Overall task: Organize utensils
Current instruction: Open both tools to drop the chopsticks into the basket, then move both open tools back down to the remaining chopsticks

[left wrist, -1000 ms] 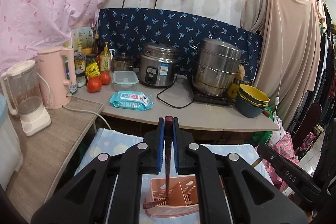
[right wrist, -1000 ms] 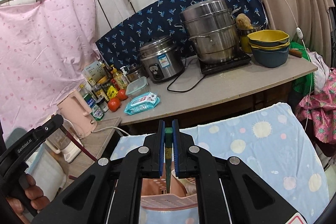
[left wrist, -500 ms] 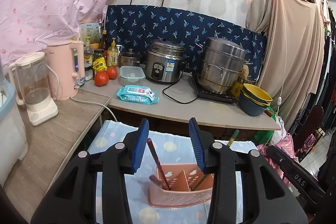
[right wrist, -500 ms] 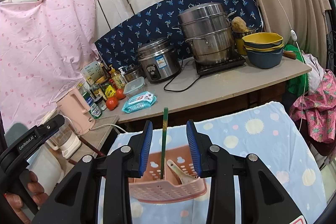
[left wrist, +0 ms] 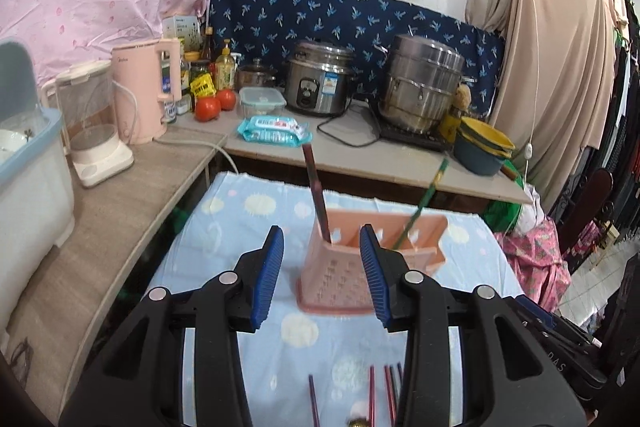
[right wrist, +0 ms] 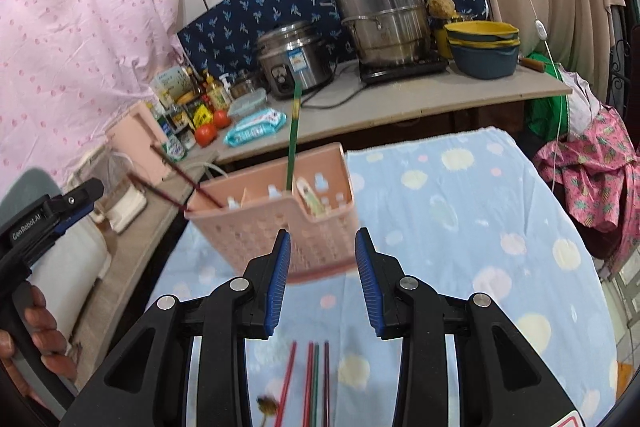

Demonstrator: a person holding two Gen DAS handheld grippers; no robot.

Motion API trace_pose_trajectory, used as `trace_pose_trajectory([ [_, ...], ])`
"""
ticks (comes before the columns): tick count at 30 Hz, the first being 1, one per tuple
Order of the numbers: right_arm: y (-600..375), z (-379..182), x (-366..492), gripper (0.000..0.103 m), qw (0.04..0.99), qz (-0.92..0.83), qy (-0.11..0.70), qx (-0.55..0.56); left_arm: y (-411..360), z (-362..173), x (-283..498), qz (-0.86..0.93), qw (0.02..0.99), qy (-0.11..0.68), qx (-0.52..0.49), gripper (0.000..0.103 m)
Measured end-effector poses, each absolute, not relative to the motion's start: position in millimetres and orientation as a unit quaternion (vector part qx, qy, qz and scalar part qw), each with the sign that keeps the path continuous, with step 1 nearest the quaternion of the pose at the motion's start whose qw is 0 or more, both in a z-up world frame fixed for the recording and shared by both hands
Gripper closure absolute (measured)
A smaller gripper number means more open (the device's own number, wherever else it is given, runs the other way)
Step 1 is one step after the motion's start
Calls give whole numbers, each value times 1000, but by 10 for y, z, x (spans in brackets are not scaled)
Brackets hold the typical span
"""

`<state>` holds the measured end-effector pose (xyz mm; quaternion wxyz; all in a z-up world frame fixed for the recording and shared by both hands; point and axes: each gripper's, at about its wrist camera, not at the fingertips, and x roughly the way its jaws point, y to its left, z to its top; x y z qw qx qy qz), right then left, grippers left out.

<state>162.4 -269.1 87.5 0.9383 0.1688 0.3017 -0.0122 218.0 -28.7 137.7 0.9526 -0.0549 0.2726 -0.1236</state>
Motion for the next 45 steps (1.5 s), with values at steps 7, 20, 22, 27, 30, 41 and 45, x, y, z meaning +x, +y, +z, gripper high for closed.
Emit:
trace_pose_trajectory([
  [7, -2526, 514, 1235, 69, 924, -4, 349, 156, -242, 1043, 1824, -122, 942, 309, -37, 65],
  [20, -2235, -103, 581, 69, 896, 9, 424, 133, -180, 229, 1180, -119, 907, 403, -23, 65],
  [22, -2188, -193, 495, 69, 892, 10, 435, 126, -185, 123, 1091, -120, 901, 415, -20, 65],
  [27, -2112, -377, 332, 71, 881, 15, 458, 120, -171, -68, 908, -121, 892, 434, -14, 65],
  [30, -2074, -437, 284, 72, 878, 15, 464, 118, -162, -143, 840, -124, 886, 446, -13, 65],
  [41, -2026, -559, 215, 82, 873, 14, 475, 113, -215, -309, 668, -141, 872, 468, -3, 65],
  [45, -2007, -565, 201, 82, 874, 12, 473, 106, -285, -357, 618, -152, 868, 473, 6, 65],
])
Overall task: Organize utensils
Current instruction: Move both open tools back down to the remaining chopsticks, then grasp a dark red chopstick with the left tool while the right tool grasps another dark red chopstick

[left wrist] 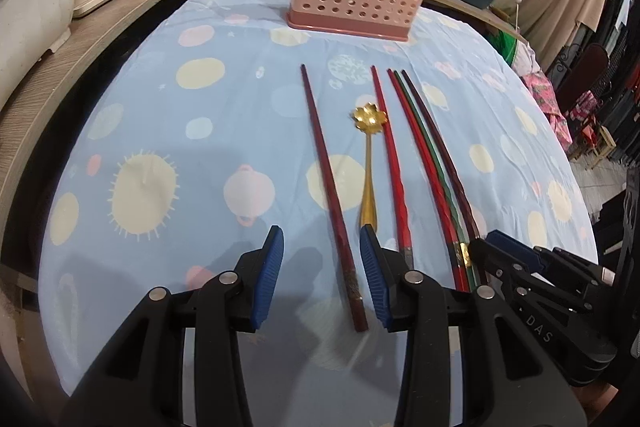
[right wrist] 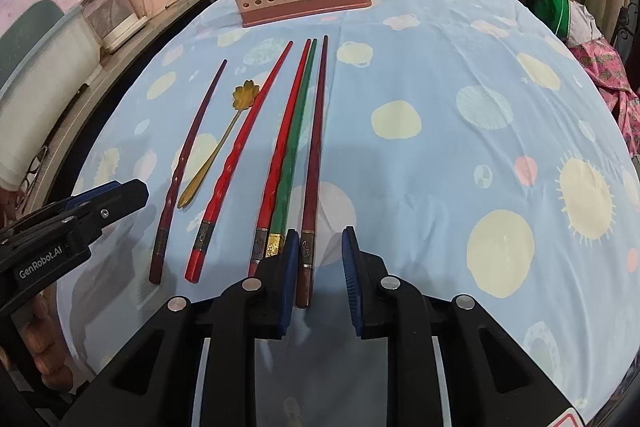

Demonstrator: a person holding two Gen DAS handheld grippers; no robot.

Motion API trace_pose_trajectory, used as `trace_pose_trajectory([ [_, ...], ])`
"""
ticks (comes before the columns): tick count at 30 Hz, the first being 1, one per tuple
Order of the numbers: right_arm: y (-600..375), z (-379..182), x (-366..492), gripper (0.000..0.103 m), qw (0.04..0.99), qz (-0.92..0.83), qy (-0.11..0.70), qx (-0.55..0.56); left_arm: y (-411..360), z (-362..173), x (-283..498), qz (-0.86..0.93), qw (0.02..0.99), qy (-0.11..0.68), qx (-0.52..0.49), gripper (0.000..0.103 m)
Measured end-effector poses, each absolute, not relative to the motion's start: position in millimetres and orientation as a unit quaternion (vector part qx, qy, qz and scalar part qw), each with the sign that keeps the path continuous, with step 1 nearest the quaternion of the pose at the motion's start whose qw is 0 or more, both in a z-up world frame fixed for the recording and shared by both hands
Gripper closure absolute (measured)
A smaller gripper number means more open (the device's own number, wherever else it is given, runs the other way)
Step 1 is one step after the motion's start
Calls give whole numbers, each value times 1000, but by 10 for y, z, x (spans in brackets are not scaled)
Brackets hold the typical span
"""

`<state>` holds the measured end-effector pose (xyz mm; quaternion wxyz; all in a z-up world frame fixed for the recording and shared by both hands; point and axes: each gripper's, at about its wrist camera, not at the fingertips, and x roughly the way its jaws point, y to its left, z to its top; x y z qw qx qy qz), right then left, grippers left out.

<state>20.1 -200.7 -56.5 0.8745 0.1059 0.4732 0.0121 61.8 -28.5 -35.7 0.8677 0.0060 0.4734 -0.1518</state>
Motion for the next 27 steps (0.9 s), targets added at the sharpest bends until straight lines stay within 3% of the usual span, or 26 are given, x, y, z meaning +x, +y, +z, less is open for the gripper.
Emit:
trace_pose_trajectory([
  [22, -1997, -586, 130, 91, 878, 6, 469, 95, -279, -557, 539, -164, 848, 504, 0, 67],
  [25, -1995, -585, 128, 93, 878, 7, 469, 94, -265, -556, 530, -165, 847, 505, -2, 72],
  [27, -1998, -586, 127, 94, 878, 7, 469, 95, -258, -559, 524, -168, 846, 506, -5, 84],
])
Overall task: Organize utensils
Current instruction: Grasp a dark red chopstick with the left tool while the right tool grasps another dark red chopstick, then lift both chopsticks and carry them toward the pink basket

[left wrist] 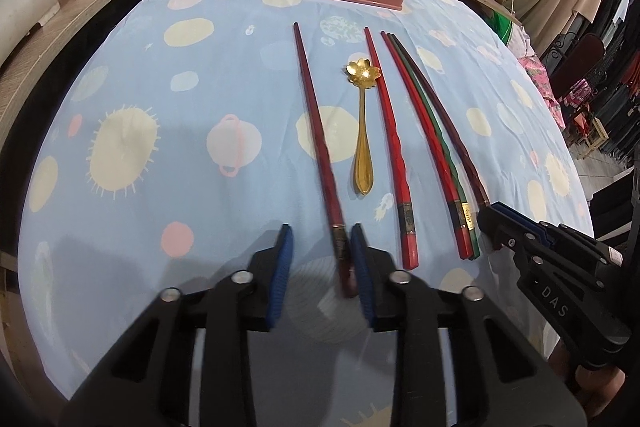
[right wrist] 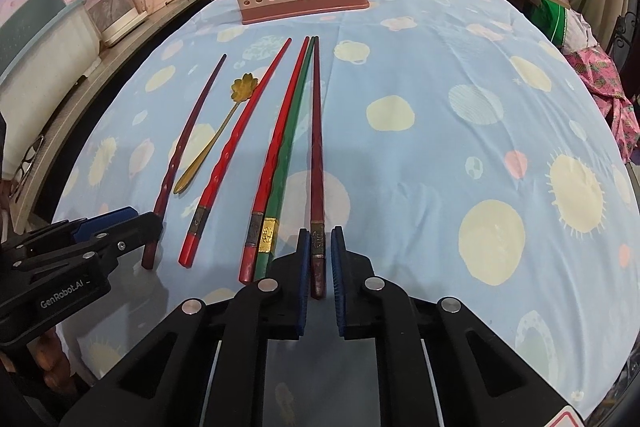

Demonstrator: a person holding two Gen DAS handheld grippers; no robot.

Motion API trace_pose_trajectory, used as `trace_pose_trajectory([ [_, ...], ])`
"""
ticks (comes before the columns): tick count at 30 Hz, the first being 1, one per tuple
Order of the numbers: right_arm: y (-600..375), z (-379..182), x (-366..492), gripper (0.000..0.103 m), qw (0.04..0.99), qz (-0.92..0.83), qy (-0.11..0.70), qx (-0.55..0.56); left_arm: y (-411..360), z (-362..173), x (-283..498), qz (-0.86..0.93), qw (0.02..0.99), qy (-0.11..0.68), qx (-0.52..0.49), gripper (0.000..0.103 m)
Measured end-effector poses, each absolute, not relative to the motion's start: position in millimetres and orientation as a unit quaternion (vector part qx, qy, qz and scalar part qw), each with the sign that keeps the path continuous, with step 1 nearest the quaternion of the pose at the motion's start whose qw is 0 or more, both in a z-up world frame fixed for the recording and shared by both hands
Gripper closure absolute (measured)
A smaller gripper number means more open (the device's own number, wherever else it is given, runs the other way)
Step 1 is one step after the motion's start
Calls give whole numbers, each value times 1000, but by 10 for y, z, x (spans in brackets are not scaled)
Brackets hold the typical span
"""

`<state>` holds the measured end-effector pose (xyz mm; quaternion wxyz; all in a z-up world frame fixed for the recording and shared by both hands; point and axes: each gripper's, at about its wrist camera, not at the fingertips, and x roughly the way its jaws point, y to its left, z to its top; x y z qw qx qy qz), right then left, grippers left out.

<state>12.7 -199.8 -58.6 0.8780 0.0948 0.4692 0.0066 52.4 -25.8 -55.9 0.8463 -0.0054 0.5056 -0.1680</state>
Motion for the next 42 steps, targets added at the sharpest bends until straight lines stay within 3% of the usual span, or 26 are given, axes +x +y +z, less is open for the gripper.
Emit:
trace_pose_trajectory([
  [1, -1994, -585, 125, 96, 878, 7, 469, 95, -260, -564, 528, -171, 845, 507, -6, 91],
  [3, -1991, -586, 124, 96, 878, 7, 469, 94, -261, -570, 525, -176, 843, 508, -9, 94],
  [17, -2025, -472, 60, 96, 884, 9, 457, 98, -149, -299, 521, -158, 873, 462, -2, 96],
  [42, -2455, 814, 413, 96, 939, -3, 314, 137, 10, 912, 1027, -145, 938, 314, -33, 96],
])
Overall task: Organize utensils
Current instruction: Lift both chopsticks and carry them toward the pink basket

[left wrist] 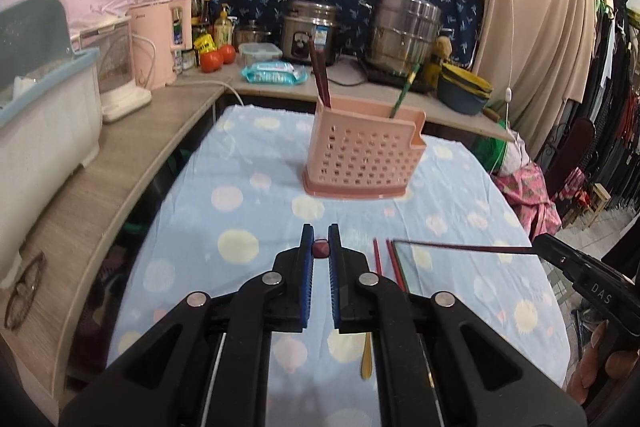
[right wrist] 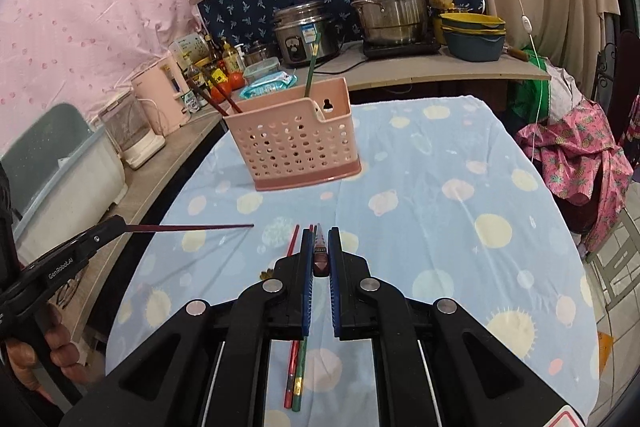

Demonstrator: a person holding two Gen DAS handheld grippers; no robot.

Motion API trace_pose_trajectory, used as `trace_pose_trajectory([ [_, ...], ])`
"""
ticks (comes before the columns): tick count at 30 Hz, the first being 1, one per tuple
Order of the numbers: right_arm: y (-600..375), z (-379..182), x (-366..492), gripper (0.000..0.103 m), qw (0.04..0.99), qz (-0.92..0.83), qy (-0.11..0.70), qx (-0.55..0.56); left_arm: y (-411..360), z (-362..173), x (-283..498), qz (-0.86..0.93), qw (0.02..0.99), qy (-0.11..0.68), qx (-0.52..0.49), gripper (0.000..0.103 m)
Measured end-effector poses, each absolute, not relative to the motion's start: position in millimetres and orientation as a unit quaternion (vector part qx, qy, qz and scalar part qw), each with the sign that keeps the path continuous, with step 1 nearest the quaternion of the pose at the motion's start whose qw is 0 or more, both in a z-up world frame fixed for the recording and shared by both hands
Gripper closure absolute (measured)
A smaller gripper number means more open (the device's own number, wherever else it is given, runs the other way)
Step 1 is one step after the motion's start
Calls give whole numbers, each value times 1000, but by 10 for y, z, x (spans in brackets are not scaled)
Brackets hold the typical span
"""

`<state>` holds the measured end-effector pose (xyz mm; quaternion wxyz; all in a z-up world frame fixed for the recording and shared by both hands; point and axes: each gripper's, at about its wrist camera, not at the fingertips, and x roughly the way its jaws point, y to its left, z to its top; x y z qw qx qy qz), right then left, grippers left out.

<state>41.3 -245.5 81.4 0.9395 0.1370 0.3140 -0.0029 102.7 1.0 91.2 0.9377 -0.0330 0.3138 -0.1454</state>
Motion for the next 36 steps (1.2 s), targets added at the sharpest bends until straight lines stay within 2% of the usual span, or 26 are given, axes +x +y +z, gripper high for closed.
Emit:
trace_pose_trajectory([
  [26, -2856, 2010, 1350, 96, 973, 0, 166, 163, -408, 2315, 2007, -178, 970, 158, -50, 96],
  [36, -2947, 2475, 1911, 96, 978, -3, 103, 183, -574, 2577, 2529, -166, 977, 123, -45, 96],
])
